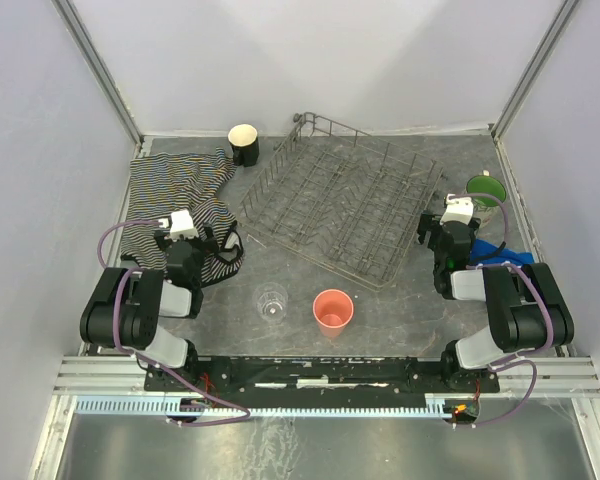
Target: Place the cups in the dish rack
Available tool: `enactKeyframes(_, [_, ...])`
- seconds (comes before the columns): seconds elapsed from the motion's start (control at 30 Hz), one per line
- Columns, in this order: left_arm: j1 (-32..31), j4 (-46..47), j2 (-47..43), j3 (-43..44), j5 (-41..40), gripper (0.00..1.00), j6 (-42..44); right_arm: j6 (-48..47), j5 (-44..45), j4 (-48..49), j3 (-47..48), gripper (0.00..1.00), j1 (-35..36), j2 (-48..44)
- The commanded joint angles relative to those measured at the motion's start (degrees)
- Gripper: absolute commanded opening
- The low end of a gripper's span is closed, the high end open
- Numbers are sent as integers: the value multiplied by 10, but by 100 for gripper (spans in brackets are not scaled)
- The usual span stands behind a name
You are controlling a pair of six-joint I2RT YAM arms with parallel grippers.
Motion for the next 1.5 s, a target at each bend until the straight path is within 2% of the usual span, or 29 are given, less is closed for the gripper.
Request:
enactKeyframes(0.0, [2, 33, 0, 9, -2, 99, -9, -9, -4, 32, 1, 100, 3, -3])
enactKeyframes(0.33, [1, 29, 0, 11, -2, 99, -10, -10, -6, 29, 3, 100, 2, -2])
enactKeyframes(0.43, [1, 9, -16, 16, -27, 99, -17, 0, 26, 39, -3, 100, 3, -6])
enactKeyframes(0.53, [2, -162, -83, 71, -67, 99, -46, 5, 36, 4, 7, 100, 4, -29])
enactKeyframes(0.63, [1, -309, -157, 111, -57, 99, -66, 18, 58, -147, 58, 100, 5, -82])
enactKeyframes(0.73, [1, -442, -232, 147, -58, 99, -118, 42, 44, -238, 88, 100, 5, -127])
enactKeyframes(0.83, [1, -600, -262, 214, -64, 100, -156, 78, 23, -387, 153, 100, 5, -157])
enactKeyframes(0.93, [0, -768, -276, 295, -136, 99, -221, 99, -11, -498, 213, 99, 19, -182])
enactKeyframes(1.0, [0, -920, -264, 359, -217, 98, -271, 100, -20, -532, 234, 98, 36, -198])
enactKeyframes(1.07, [1, -1013, -238, 416, -263, 98, -286, 101, -36, -556, 257, 97, 46, -199])
enactKeyframes(1.13, [1, -1084, -203, 474, -285, 100, -290, 103, -61, -595, 299, 97, 53, -180])
enactKeyframes(1.2, [9, -1128, -178, 504, -263, 99, -284, 101, -88, -626, 337, 97, 62, -162])
enactKeyframes(1.33, [68, -1101, -203, 488, -142, 99, -243, 93, -106, -654, 387, 97, 90, -142])
enactKeyframes(1.47, [125, -1102, -202, 457, -87, 99, -225, 82, -108, -678, 422, 97, 122, -129])
